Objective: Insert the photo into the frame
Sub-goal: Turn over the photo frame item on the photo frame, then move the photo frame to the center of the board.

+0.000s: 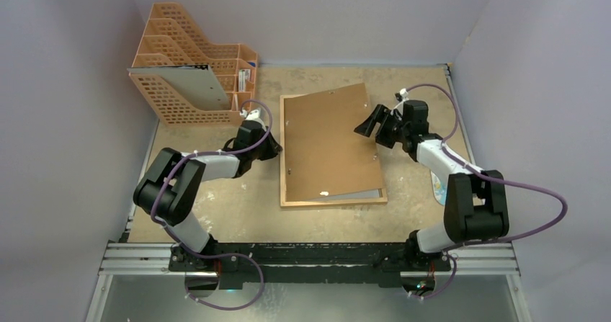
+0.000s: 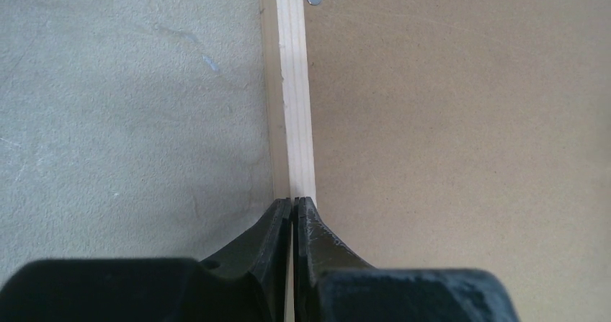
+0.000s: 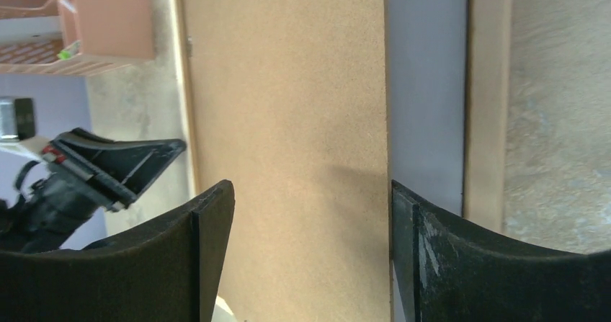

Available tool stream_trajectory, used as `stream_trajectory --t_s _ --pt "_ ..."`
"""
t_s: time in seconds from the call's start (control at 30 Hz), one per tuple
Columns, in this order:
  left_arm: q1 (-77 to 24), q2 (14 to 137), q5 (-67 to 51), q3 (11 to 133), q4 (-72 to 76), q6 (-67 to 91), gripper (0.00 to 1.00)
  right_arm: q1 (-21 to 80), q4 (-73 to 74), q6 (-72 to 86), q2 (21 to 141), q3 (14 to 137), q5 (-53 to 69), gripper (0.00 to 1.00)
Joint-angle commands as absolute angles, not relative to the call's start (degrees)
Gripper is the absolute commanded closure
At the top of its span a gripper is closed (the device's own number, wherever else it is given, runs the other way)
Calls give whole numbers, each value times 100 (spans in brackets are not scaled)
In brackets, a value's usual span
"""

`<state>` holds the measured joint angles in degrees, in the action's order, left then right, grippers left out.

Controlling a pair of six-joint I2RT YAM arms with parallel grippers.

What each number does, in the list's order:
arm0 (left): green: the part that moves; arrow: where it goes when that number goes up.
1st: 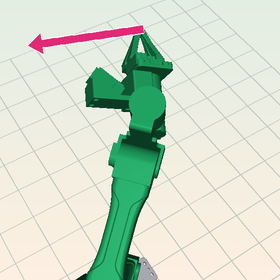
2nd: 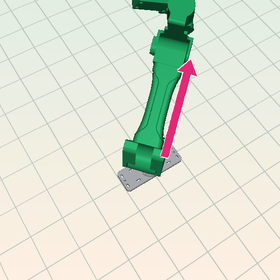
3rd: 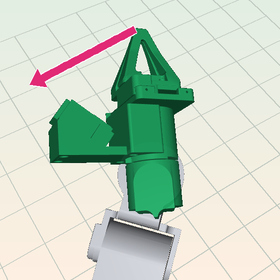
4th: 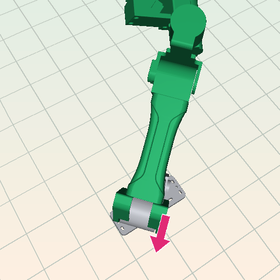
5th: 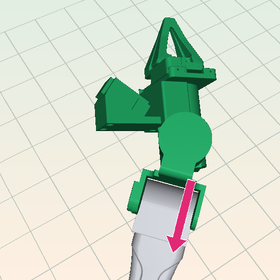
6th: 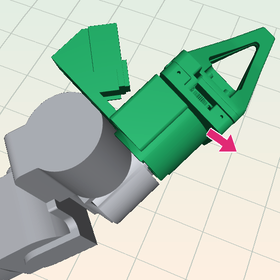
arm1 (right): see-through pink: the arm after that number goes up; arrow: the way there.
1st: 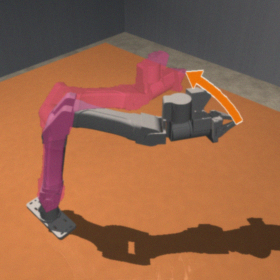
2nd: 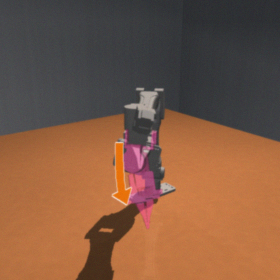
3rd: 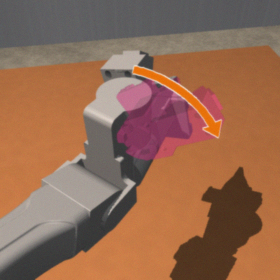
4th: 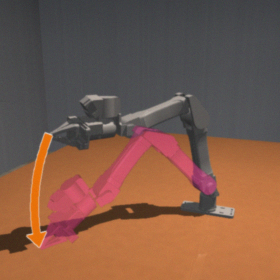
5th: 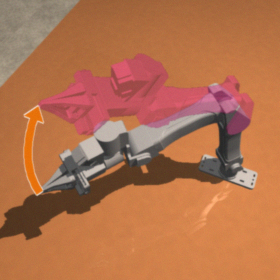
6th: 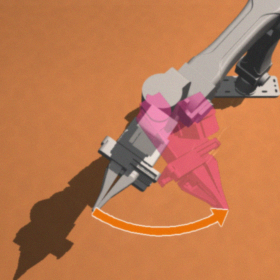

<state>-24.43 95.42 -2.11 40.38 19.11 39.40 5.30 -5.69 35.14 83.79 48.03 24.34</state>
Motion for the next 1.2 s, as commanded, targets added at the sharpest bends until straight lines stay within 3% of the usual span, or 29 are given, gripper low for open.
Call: stream_trajectory --t_s 0.0,0.5,0.9,1.1,1.17 --pt "-2413 9543 -75 4052 1502 3787 95 567 -799 3135 8648 4830 2247 24" --pt "-2339 9552 -195 4026 1474 3844 88 566 -373 2452 8517 4889 573 17" --pt "-2312 9532 -760 4014 1608 3757 69 570 -900 2546 8912 4487 994 20" --pt "-2312 9764 -1305 3920 1899 3833 69 592 -983 2577 9039 4230 1217 21" --pt "-2312 9781 -1404 3859 1960 3852 71 633 -1012 2609 9061 4145 1355 27"
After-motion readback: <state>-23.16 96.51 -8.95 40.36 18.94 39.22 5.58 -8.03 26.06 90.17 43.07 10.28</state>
